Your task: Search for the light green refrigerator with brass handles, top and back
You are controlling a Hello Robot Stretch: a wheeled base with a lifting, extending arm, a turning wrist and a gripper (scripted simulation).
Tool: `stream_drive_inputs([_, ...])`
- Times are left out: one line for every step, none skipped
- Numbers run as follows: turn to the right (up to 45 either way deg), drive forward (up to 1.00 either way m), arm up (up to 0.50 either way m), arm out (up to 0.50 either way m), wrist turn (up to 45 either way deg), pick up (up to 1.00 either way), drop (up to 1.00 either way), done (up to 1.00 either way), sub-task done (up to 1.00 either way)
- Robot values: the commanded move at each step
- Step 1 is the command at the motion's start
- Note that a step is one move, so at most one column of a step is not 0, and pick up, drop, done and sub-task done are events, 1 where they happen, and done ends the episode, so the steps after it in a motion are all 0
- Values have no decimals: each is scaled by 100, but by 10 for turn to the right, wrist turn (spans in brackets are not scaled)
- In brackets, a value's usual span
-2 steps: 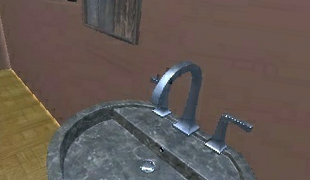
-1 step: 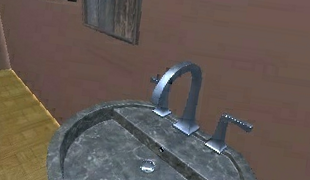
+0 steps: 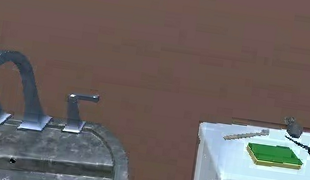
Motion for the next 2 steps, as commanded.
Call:
stream_drive_inputs([330, 0, 0, 0, 0, 0, 0, 0, 0])
stream_drive_inputs([-450, 0, 0, 0, 0, 0, 0, 0, 0])
